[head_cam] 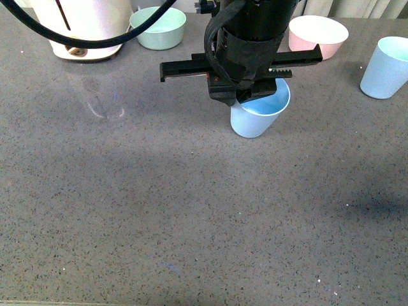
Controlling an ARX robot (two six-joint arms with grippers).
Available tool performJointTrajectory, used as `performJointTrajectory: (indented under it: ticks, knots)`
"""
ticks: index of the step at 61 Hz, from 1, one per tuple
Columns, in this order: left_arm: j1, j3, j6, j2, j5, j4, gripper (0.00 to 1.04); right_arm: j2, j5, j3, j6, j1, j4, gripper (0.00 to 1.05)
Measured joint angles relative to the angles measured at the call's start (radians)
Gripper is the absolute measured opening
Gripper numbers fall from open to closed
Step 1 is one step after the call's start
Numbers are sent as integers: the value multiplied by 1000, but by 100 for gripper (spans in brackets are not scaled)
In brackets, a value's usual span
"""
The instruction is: Stack blue cups with both arms
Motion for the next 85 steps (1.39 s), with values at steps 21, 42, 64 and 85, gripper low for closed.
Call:
performJointTrajectory:
  ticks: [21,42,64,85]
  knots:
    - [-1,-6,0,-2,-8,1,29,0,0,0,0,0,0,96]
    - [-1,-6,16,-19,-24,2,81,0,0,0,0,0,0,96]
    - [1,-99,40,-181,-107,79,96,0,0,0,0,0,0,96]
    - [157,-555,255,-628,-127,556,96,0,0,0,0,0,0,96]
